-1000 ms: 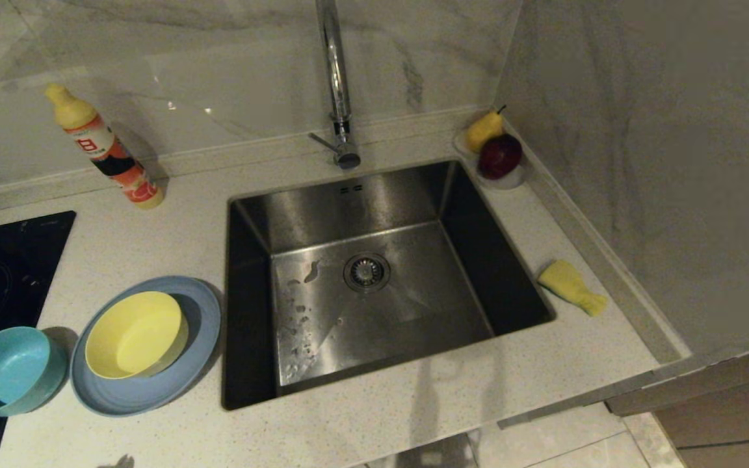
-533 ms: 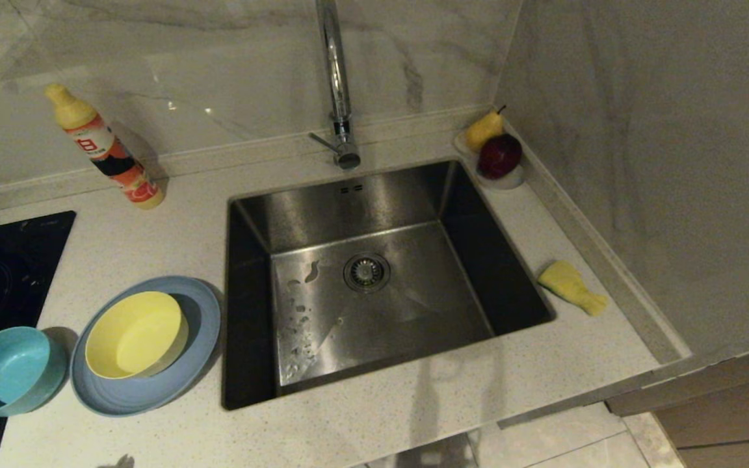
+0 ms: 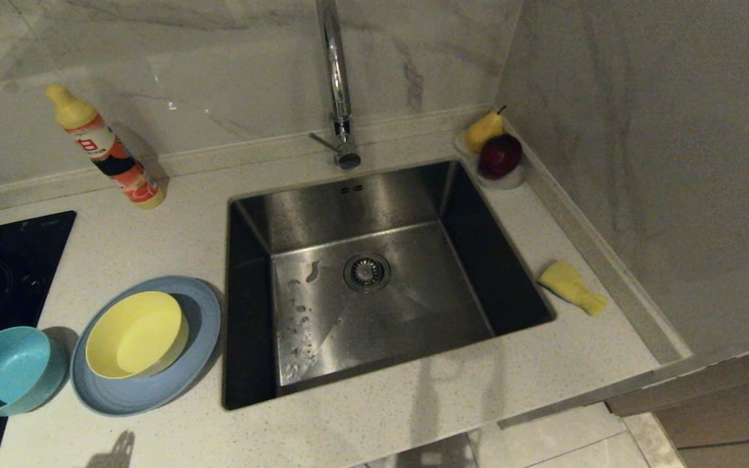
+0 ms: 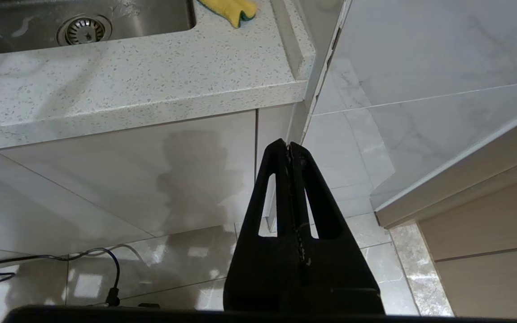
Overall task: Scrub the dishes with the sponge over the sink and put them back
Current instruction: Grab the dish soap
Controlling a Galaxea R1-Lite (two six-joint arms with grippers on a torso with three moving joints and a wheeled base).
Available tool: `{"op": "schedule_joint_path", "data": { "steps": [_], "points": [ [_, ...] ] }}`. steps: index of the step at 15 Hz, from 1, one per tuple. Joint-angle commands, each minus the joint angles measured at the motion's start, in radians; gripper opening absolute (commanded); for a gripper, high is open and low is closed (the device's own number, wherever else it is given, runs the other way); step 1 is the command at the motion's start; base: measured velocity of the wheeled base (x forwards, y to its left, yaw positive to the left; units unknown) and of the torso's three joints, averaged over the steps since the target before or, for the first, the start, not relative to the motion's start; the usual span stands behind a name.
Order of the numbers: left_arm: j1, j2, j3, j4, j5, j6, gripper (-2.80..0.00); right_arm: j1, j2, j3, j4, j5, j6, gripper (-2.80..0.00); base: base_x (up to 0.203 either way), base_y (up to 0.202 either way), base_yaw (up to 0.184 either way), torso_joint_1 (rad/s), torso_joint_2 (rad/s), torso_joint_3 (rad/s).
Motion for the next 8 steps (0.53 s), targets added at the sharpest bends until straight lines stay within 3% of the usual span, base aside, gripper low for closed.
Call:
{"op": "schedule_joint_path", "data": {
  "steps": [1, 5, 8],
  "points": [
    [0.001, 0.15, -0.149, 0.004, 0.005, -0.001, -2.8, 0.0, 0.0, 0.0, -0.001, 0.001, -0.001, -2.8, 0.0, 0.0, 0.0, 0.0, 0.0, 0.0],
    [0.006, 0.527, -0.416, -0.012, 0.053, -0.004, -2.8, 0.0, 0.0, 0.0, -0.001, 0.001, 0.0, -2.8, 0.0, 0.0, 0.0, 0.0, 0.0, 0.0],
    [0.007, 0.856, -0.581, -0.051, 0.1, -0.041, -2.8, 0.0, 0.0, 0.0, -0.001, 0.001, -0.001, -2.8, 0.0, 0.0, 0.0, 0.0, 0.0, 0.0]
  ]
}}
